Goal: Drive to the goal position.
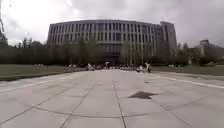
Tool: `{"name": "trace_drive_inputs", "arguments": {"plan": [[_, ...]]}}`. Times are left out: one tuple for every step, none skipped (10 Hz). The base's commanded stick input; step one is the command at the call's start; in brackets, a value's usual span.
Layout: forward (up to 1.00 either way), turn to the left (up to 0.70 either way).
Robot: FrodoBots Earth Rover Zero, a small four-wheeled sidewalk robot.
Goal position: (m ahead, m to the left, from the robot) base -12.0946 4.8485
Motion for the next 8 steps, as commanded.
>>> {"name": "trace_drive_inputs", "arguments": {"plan": [[0.70, 0.00], [0.70, 0.00], [0.70, 0.00], [0.70, 0.00], [0.70, 0.00], [0.70, 0.00], [0.70, 0.00], [0.70, 0.00]]}}
